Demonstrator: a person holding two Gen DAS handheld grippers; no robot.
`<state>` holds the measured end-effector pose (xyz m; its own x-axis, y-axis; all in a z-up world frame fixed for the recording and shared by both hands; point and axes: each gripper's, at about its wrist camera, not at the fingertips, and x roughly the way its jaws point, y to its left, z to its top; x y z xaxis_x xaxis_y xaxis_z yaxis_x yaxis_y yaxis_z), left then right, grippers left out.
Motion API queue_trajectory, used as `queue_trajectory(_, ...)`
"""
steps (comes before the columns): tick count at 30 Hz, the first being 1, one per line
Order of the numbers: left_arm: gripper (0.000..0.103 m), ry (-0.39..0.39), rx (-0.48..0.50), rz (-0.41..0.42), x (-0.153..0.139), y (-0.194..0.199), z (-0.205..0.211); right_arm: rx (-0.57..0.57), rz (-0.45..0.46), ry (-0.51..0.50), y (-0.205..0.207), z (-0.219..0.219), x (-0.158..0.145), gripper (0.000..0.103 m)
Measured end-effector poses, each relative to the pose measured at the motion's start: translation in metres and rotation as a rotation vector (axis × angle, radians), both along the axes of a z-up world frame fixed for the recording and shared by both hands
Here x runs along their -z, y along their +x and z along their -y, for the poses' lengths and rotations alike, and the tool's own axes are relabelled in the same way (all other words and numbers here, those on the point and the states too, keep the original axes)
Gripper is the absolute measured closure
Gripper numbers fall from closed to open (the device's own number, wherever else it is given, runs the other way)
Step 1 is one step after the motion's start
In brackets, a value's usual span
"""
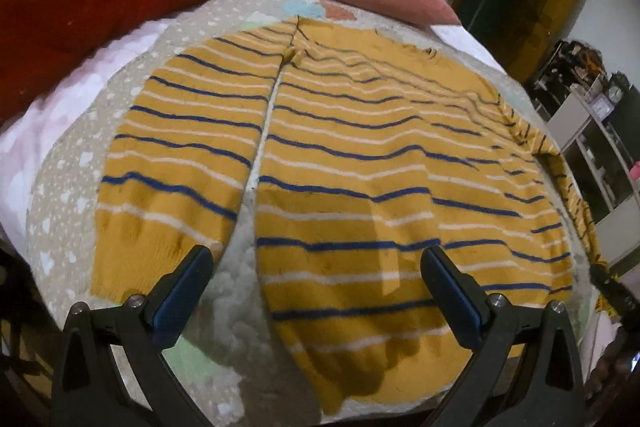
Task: Fold small clothes
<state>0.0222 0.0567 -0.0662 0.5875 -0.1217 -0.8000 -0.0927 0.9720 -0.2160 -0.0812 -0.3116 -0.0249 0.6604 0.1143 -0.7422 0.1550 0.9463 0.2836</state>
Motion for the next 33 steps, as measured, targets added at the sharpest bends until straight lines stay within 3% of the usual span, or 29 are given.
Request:
queue_trajectory(1,0.001,-0.011,0.014,-0.014,0.005,0.005,0.0,0.003,-0.001,-0.001,0.002,0.0,-0.001,0.044)
queue_trajectory(3,0.023,-0.04,0.041,-0.043,0.014,0.012,0.003,0.0,0.001,0.001,0.004,-0.004,-0.004,0.044)
queue_trajectory(5,0.067,0.054,0.021,-0.049,0.014,0.013,0.005,-0.015,0.004,-0.001,0.009,-0.013,-0.008,0.044)
queue_trajectory(7,0.088,0.058,0.031,-0.046,0.011,0.009,-0.004,-0.03,0.006,-0.007,0.012,-0.021,-0.01,0.044)
queue_trajectory(9,0.089,0.009,-0.002,-0.052,0.008,0.005,-0.022,-0.053,0.003,-0.02,0.018,-0.031,-0.013,0.044)
queue_trajectory(10,0.098,0.022,-0.036,-0.054,0.007,0.002,-0.031,-0.062,0.0,-0.026,0.02,-0.035,-0.014,0.044)
queue_trajectory(15,0.094,-0.055,-0.078,-0.008,-0.007,-0.02,-0.068,-0.14,-0.007,-0.053,0.04,-0.066,-0.022,0.044)
queue_trajectory(16,0.08,-0.064,-0.102,0.003,-0.01,-0.025,-0.078,-0.174,-0.001,-0.053,0.046,-0.079,-0.027,0.044)
queue_trajectory(17,0.059,-0.065,-0.134,0.014,-0.012,-0.029,-0.087,-0.213,0.005,-0.05,0.051,-0.093,-0.031,0.044)
queue_trajectory(19,0.041,-0.071,-0.205,0.048,-0.017,-0.039,-0.106,-0.31,0.012,-0.057,0.062,-0.128,-0.037,0.043)
queue_trajectory(22,0.041,-0.069,-0.288,0.074,-0.02,-0.053,-0.135,-0.481,0.012,-0.079,0.078,-0.197,-0.043,0.042)
queue_trajectory(29,0.034,-0.07,-0.398,0.089,-0.012,-0.085,-0.188,-0.832,-0.029,-0.018,0.099,-0.354,-0.029,0.042)
queue_trajectory(33,0.032,-0.101,-0.442,0.083,-0.002,-0.103,-0.212,-0.973,-0.069,-0.131,0.087,-0.428,-0.007,0.041)
